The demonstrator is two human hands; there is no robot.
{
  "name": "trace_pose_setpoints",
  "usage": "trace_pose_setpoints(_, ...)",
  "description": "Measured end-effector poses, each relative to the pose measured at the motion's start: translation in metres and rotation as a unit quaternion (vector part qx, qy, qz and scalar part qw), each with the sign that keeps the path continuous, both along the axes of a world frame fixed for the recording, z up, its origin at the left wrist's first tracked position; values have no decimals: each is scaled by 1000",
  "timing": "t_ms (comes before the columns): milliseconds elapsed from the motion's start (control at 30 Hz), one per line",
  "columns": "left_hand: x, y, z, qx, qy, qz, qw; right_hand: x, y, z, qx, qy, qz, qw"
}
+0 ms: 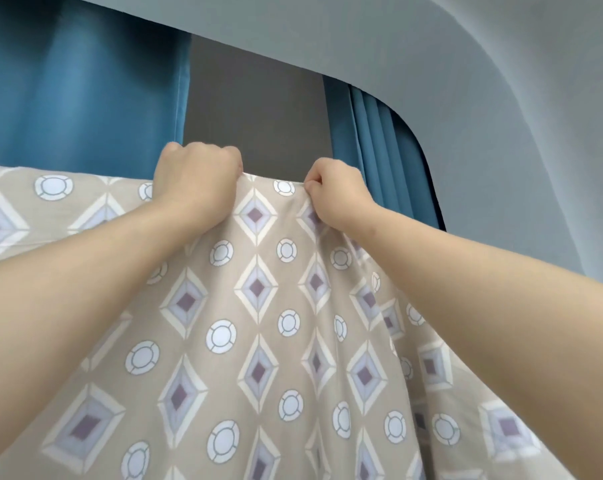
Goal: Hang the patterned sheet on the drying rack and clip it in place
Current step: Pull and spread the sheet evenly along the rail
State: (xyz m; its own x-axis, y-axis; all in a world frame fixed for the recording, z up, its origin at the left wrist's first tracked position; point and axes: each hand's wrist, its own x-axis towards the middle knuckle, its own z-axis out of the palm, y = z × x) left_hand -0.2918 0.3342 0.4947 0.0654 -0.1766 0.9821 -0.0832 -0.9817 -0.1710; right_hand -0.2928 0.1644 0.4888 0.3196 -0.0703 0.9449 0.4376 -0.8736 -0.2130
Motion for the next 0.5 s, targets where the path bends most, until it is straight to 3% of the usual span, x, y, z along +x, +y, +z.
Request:
trace_pose_setpoints(100,-5,17,6,-54,29,-7,998,3,20,12,-11,-11,35,999)
trace_pose_setpoints(233,-10,30,-7,-119,124,-27,985,11,31,4,-23,51,93,994)
trace_pose_setpoints(500,-10,25,-13,-118,125,-61,983,3,6,-18,-7,78,120,990)
